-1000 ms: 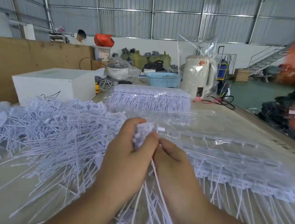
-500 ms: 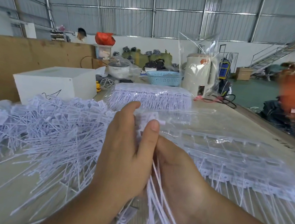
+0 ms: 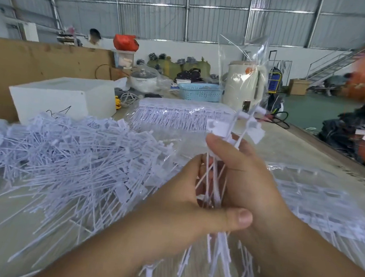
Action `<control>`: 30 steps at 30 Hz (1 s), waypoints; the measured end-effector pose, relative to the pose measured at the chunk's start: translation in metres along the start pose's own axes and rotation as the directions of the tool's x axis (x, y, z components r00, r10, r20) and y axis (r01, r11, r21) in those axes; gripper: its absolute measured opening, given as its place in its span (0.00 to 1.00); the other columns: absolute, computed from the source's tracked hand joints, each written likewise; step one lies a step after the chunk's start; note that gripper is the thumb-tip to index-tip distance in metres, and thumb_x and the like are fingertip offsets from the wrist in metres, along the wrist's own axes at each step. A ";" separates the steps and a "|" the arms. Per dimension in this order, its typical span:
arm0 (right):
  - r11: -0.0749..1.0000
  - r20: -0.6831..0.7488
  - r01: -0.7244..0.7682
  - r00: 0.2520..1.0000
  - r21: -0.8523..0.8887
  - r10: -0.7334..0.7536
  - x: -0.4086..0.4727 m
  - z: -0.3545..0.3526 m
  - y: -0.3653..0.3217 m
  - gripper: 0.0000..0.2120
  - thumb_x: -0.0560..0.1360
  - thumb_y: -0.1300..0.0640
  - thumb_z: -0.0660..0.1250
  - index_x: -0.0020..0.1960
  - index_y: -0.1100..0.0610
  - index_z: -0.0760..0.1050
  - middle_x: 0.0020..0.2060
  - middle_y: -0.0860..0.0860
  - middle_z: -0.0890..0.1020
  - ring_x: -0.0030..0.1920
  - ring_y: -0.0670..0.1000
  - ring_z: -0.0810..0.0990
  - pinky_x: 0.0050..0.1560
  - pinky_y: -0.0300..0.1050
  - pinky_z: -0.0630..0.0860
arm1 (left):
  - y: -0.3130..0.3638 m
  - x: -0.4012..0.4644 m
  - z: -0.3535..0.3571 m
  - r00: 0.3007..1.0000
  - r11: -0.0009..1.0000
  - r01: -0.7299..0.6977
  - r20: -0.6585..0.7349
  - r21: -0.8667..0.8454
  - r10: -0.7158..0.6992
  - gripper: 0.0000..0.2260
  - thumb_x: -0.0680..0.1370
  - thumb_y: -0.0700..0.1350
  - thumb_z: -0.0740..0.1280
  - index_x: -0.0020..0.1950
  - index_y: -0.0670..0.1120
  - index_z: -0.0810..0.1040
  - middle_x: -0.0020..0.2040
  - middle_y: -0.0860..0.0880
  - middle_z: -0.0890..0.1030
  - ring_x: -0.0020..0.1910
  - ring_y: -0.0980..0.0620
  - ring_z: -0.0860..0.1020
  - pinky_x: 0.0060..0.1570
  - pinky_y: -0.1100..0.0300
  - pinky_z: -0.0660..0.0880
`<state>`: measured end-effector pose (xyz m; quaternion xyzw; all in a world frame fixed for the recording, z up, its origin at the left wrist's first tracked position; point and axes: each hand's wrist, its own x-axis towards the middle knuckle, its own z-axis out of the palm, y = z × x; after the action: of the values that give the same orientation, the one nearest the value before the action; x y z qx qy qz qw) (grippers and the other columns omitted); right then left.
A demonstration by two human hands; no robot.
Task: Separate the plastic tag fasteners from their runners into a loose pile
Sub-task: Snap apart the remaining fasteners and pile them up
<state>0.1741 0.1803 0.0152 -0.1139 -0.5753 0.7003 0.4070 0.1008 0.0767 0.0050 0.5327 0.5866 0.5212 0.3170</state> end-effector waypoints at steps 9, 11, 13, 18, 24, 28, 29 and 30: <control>0.965 -0.015 -0.261 0.965 -0.027 0.260 -0.002 0.006 0.005 0.06 0.76 0.52 0.69 0.46 0.56 0.77 0.37 0.50 0.82 0.42 0.51 0.80 0.48 0.48 0.76 | -0.003 0.004 -0.034 0.955 0.971 0.189 -0.257 0.147 -0.147 0.12 0.74 0.36 0.63 0.36 0.51 0.79 0.25 0.51 0.77 0.18 0.55 0.67 0.20 0.67 0.62; 0.938 -0.013 -0.325 0.945 -0.117 0.326 0.000 -0.001 0.000 0.08 0.75 0.51 0.69 0.44 0.56 0.78 0.39 0.52 0.82 0.41 0.51 0.79 0.48 0.48 0.76 | 0.000 0.004 -0.045 0.935 0.960 0.163 -0.346 0.226 -0.077 0.18 0.77 0.40 0.64 0.29 0.54 0.78 0.21 0.52 0.73 0.17 0.56 0.65 0.18 0.68 0.59; 0.908 0.003 -0.334 0.938 -0.253 0.346 0.000 -0.008 -0.007 0.05 0.74 0.53 0.71 0.45 0.55 0.79 0.42 0.54 0.84 0.41 0.51 0.79 0.48 0.48 0.76 | 0.002 0.001 -0.057 0.883 0.953 0.152 -0.469 0.263 -0.012 0.22 0.79 0.43 0.64 0.25 0.55 0.77 0.21 0.49 0.73 0.16 0.59 0.64 0.16 0.68 0.58; 0.723 -0.039 -0.178 0.978 -0.667 0.205 0.002 -0.020 -0.012 0.05 0.75 0.54 0.70 0.47 0.56 0.79 0.38 0.52 0.84 0.33 0.47 0.80 0.39 0.42 0.76 | -0.004 -0.001 -0.088 0.685 0.912 0.223 -0.721 0.345 0.105 0.18 0.80 0.48 0.64 0.31 0.45 0.73 0.23 0.51 0.75 0.20 0.59 0.70 0.25 0.60 0.63; 0.202 0.092 0.038 0.960 -0.979 0.266 -0.002 -0.021 -0.006 0.07 0.77 0.53 0.65 0.41 0.51 0.77 0.38 0.46 0.81 0.39 0.46 0.80 0.38 0.41 0.76 | -0.016 -0.006 -0.114 0.649 0.577 0.566 -0.750 0.588 0.127 0.10 0.78 0.49 0.64 0.55 0.44 0.76 0.48 0.42 0.81 0.46 0.40 0.78 0.46 0.47 0.76; 0.027 0.069 0.064 0.933 -0.998 0.353 -0.004 -0.025 -0.005 0.09 0.76 0.59 0.61 0.44 0.53 0.79 0.42 0.48 0.82 0.42 0.49 0.81 0.46 0.47 0.81 | -0.014 -0.007 -0.107 0.676 0.417 0.618 -0.722 0.666 0.151 0.21 0.75 0.54 0.65 0.66 0.47 0.73 0.60 0.42 0.75 0.57 0.38 0.74 0.51 0.46 0.74; 0.023 0.054 0.049 0.936 -0.999 0.349 -0.003 -0.027 -0.005 0.08 0.76 0.59 0.61 0.45 0.51 0.79 0.44 0.46 0.80 0.43 0.48 0.81 0.47 0.47 0.81 | -0.014 -0.006 -0.104 0.691 0.361 0.611 -0.697 0.705 0.191 0.21 0.75 0.55 0.65 0.64 0.47 0.74 0.60 0.42 0.74 0.58 0.37 0.73 0.52 0.45 0.72; 0.028 0.046 0.039 0.938 -0.999 0.345 -0.003 -0.030 -0.005 0.07 0.76 0.59 0.62 0.46 0.49 0.77 0.45 0.44 0.78 0.43 0.47 0.80 0.47 0.45 0.81 | -0.014 -0.005 -0.102 0.708 0.308 0.602 -0.671 0.737 0.220 0.20 0.75 0.57 0.64 0.63 0.48 0.76 0.61 0.43 0.73 0.59 0.37 0.71 0.54 0.44 0.71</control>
<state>0.1968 0.1993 0.0092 -0.3253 -0.9311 0.1564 0.0516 0.0033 0.0455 0.0164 0.3038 0.9079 0.1908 -0.2170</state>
